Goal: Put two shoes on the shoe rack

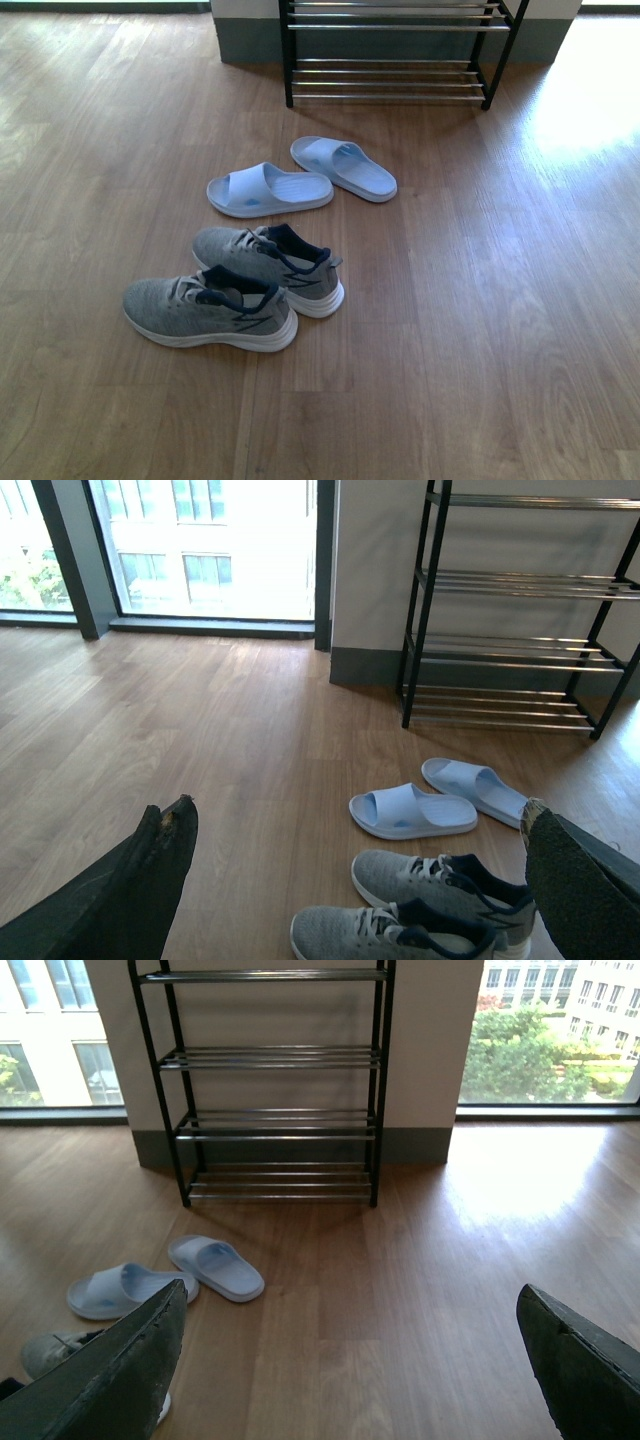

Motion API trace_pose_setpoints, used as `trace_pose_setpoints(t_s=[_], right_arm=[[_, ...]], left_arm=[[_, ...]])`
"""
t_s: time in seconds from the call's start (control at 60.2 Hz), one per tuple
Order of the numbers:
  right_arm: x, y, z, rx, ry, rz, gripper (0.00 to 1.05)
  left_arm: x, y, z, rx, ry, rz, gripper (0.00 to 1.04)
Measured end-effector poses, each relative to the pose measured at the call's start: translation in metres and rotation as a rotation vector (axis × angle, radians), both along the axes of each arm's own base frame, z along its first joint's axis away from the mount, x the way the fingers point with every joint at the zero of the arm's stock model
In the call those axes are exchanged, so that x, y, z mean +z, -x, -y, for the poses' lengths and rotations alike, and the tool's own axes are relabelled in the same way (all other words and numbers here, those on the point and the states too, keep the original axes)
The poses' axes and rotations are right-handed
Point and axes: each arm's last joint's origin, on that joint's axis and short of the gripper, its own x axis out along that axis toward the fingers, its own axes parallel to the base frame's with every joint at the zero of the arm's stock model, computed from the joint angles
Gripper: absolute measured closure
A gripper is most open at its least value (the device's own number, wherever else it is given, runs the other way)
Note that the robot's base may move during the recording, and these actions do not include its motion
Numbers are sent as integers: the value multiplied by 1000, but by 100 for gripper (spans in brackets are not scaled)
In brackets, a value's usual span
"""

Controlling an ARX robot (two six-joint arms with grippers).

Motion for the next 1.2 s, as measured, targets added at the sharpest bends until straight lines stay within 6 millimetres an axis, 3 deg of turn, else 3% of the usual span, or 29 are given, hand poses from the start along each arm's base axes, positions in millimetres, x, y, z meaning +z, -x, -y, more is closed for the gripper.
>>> trace_pose_setpoints(t_s=[0.648,0.715,0.798,0.98,1.197], right_arm=[[0,0,0,3,0,0,9],[-2,-3,-1,136,10,-38,9],[-1,-24,-10,354,30,-144,9],[-2,-84,-36,432,90,-283,9],[-55,-155,-79,500,165,-528,9]], left_arm=[[0,0,0,3,0,0,9],[0,0,0,3,0,0,9],[0,0,0,0,0,0,9],[0,0,0,0,0,0,9],[0,0,0,0,0,0,9]])
